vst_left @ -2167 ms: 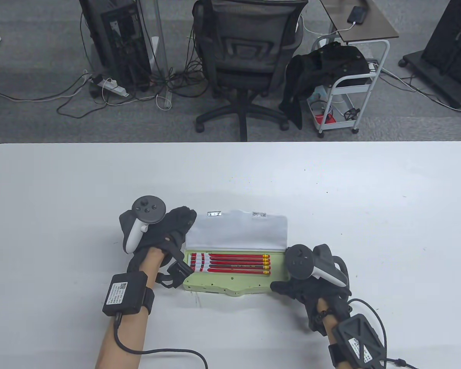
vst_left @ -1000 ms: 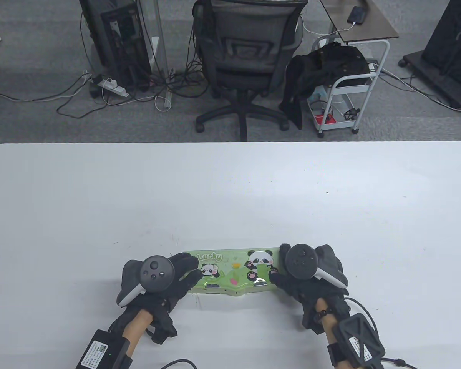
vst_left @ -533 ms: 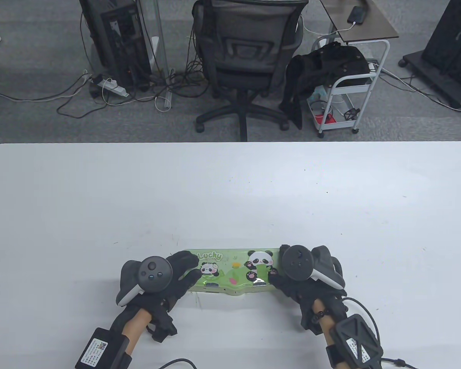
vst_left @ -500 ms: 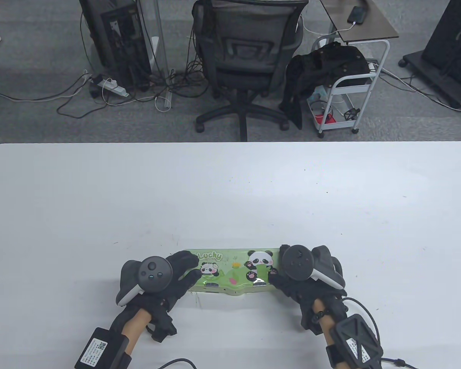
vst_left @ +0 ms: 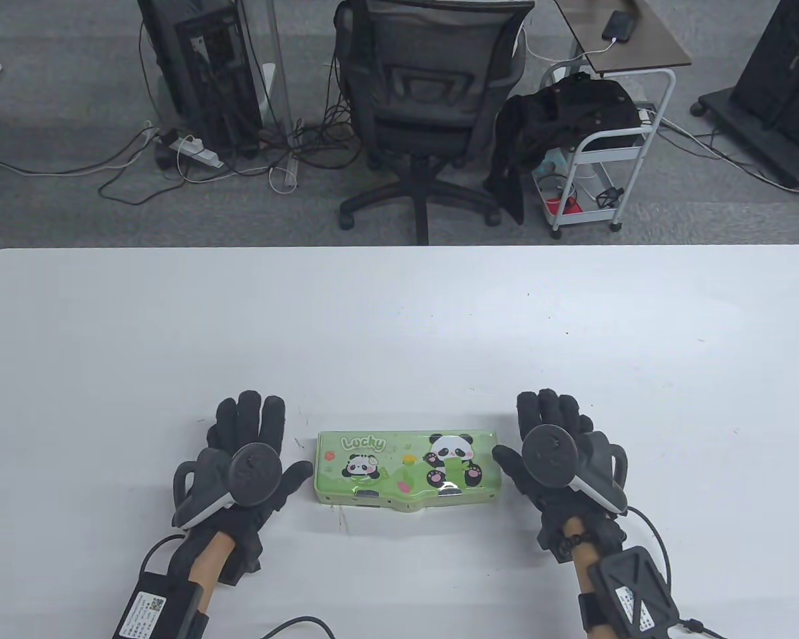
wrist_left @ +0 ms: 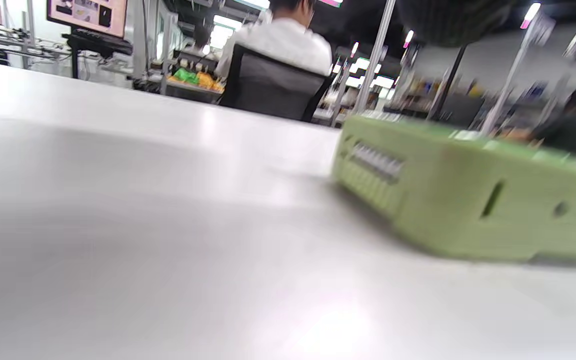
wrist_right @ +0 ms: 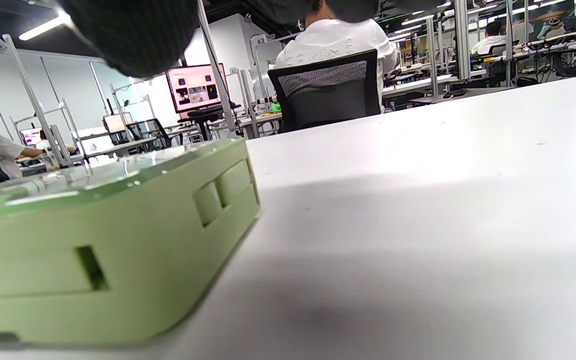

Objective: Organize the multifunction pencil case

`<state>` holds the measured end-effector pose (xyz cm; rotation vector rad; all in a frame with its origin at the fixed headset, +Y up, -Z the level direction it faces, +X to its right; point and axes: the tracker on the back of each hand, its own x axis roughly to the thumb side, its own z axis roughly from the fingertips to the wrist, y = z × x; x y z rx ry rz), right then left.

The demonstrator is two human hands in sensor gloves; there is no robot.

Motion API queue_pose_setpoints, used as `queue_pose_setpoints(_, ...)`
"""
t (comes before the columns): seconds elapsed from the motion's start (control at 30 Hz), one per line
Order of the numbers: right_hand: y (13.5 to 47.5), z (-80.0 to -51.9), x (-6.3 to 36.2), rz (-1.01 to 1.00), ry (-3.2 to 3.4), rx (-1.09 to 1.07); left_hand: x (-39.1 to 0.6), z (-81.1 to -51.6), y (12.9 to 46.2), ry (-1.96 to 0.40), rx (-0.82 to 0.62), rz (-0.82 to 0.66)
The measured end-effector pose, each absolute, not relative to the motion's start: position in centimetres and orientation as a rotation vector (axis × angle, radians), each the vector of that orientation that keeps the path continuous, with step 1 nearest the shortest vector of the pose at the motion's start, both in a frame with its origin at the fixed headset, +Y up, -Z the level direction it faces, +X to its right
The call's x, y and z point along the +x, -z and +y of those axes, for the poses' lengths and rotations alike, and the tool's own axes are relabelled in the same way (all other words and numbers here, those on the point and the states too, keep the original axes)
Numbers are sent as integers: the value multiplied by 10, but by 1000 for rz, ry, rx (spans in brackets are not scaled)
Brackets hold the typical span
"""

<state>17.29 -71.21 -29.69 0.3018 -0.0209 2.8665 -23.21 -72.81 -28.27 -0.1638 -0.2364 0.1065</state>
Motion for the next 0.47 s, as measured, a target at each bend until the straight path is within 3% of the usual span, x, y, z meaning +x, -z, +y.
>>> queue_pose_setpoints(0.47,298,-714,162,11,-2890,358,-218,-732,281,-19,-123,-265)
